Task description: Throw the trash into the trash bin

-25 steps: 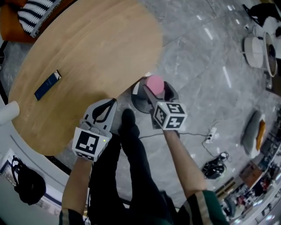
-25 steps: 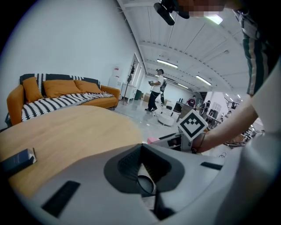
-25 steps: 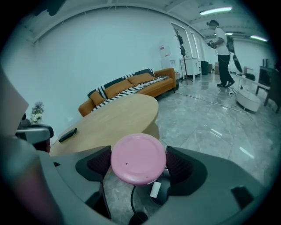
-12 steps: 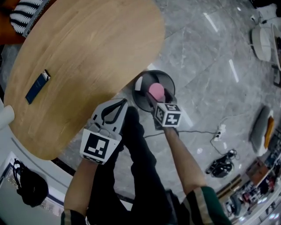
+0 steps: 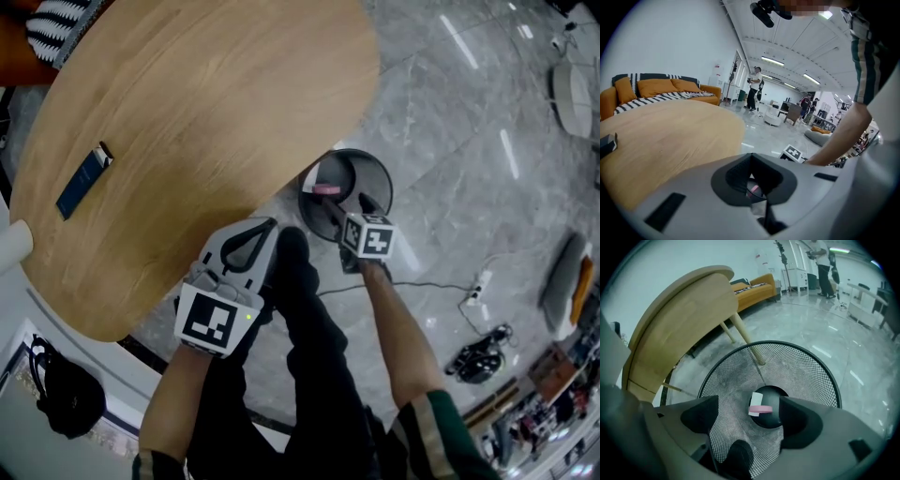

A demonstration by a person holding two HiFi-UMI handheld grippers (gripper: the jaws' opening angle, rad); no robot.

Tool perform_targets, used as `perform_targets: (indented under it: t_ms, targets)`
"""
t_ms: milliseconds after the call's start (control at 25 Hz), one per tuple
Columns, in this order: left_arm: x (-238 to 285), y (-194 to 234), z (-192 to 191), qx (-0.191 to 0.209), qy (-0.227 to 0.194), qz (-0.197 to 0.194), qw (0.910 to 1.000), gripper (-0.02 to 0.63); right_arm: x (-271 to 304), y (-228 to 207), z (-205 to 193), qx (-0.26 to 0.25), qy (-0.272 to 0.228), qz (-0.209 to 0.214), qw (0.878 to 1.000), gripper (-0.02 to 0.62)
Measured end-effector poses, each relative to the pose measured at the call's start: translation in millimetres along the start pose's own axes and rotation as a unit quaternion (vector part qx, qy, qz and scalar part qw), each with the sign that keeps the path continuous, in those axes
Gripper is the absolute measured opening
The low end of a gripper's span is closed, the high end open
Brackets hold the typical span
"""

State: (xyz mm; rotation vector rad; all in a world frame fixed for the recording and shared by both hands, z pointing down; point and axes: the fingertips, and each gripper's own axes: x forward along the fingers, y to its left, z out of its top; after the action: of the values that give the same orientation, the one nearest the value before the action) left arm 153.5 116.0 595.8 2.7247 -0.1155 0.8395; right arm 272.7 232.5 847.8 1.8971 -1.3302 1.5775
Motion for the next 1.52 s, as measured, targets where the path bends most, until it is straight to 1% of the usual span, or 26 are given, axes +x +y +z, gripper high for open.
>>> perform_targets:
  t_ms: [120, 280, 360, 400, 480, 520, 600, 680, 840, 1080, 1320, 1520]
  targets:
    - [-7.2, 5.5, 0.3, -0.007, 0.002, 0.006, 1.0000, 0.000, -0.1, -2.6, -4.7, -0.006, 0.008, -0.008, 1.000, 0.388]
    - [-19.2, 7.2, 1.5, -0.005, 0.004, 0.008, 0.9999, 0.000, -11.2, 6.1, -4.5, -0.012, 0.022, -0.005, 1.000, 0.387]
    - [-27.7, 7.7, 4.5, -0.011, 0.001, 0.013, 0.9999, 0.000, -21.1, 9.5, -0.8, -0.012, 0.020, -0.012, 1.000, 0.372]
    - [-32.5, 8.4, 6.4, -0.011, 0.001, 0.015, 0.9998, 0.000, -27.6, 10.6, 2.1, -0.018, 0.018, -0.021, 0.999, 0.329]
    - [-42.9, 10.4, 8.3, -0.007, 0.003, 0.018, 0.9998, 0.000, -42.0, 14.8, 11.2, -0.049, 0.011, -0.041, 0.998, 0.147]
    - [-48.6, 11.7, 10.2, -0.014, 0.001, 0.022, 0.9997, 0.000, -48.1, 17.6, 13.9, -0.066, 0.011, -0.045, 0.997, 0.083]
    - [-61.6, 14.4, 14.3, -0.034, -0.004, 0.032, 0.9989, 0.000, -59.8, 26.6, 14.9, -0.087, 0.018, -0.038, 0.995, 0.002]
    - [-76.7, 17.6, 17.0, -0.048, -0.006, 0.042, 0.9979, 0.000, -73.1, 37.5, 15.5, -0.094, 0.018, -0.024, 0.995, 0.000]
    - [-109.3, 27.0, 21.5, -0.059, -0.007, 0.060, 0.9964, 0.000, -106.2, 62.1, 25.8, -0.101, 0.005, -0.007, 0.995, -0.001]
    - [-158.8, 44.5, 29.4, -0.078, -0.016, 0.093, 0.9924, 0.000, -156.2, 103.3, 53.5, -0.121, -0.033, 0.021, 0.992, 0.000]
    - [-198.3, 60.0, 28.9, -0.100, -0.029, 0.127, 0.9865, 0.000, -189.8, 153.3, 83.7, -0.156, -0.067, 0.044, 0.984, 0.000]
    - [-226.8, 72.9, 19.5, -0.108, -0.035, 0.152, 0.9819, 0.000, -196.9, 200.7, 98.4, -0.191, -0.081, 0.063, 0.976, -0.001]
